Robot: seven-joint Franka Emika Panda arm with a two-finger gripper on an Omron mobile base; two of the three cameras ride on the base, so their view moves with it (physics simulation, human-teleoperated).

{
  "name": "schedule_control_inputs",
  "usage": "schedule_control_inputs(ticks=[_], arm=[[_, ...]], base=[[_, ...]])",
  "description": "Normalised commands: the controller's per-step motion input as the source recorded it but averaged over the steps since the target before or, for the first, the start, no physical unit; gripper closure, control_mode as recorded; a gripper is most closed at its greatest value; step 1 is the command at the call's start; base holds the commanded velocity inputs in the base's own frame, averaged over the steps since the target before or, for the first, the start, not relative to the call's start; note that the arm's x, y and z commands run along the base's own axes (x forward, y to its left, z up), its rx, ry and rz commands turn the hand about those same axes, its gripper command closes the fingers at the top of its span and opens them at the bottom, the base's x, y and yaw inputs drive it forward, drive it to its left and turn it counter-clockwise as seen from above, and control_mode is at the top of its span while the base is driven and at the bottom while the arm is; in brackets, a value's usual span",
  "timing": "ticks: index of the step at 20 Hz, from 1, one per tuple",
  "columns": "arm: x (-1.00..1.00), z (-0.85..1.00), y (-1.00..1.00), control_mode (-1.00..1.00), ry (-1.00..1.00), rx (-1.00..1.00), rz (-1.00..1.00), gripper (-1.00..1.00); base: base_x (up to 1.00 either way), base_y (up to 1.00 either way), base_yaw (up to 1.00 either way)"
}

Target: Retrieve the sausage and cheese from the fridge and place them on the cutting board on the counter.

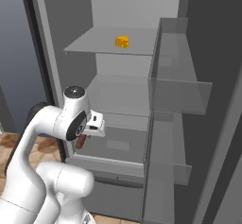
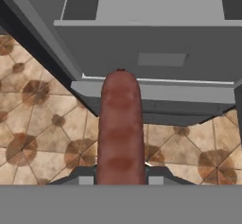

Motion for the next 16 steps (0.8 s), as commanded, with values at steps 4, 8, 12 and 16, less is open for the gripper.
schedule_control_inputs(ticks=[4,8,12,16], arm=[[-0.07,0.0,0.0,-1.0,-0.01,0.01,0.0,1.0],[0.0,0.0,0.0,-1.0,0.0,0.0,0.0,1.0],[0.0,0.0,0.0,-1.0,0.0,0.0,0.0,1.0],[0.0,0.0,0.0,-1.0,0.0,0.0,0.0,1.0]], base=[[0.0,0.0,0.0],[0.0,0.0,0.0],[0.0,0.0,0.0],[0.0,0.0,0.0]])
